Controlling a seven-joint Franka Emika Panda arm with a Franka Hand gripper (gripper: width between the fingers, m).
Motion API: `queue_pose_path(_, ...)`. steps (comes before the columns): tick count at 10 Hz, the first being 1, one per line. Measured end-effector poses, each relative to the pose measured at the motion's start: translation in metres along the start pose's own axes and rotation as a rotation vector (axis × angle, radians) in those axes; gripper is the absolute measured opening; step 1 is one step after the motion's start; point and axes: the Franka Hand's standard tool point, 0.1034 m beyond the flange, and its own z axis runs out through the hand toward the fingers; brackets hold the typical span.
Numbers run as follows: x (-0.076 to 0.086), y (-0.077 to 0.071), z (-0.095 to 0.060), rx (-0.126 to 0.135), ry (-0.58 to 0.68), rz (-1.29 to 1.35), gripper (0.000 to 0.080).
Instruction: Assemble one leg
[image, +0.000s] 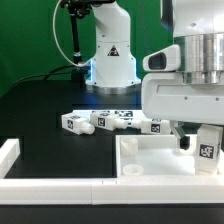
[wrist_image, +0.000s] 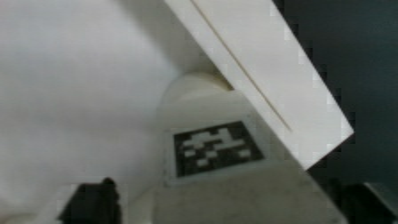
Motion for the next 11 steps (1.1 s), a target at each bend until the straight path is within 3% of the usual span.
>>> queue_pose_path(1, 0.0002, 0.0002, 0.0001, 0.0, 0.0, 0.013, 0.0439)
queue_pose_path(2, -0.0001, 0.0002, 0.0003, 0.0, -0.001, 0.077, 0.0439)
queue_pose_path(3, 0.0009, 0.0022, 0.0005, -0.002, -0.001, 0.142, 0.0282)
queue_pose_path(7, -0.0017, 0.0063, 0.0005, -0.029, -0.01, 0.765, 0.0282)
queue_pose_path(9, -0.0031, 0.0072, 0.001, -0.023, -0.025, 1.126, 0.0282)
queue_pose_path(11, -0.0035, 0.0079, 0.001, -0.017, -0.016, 1.161, 0.0282)
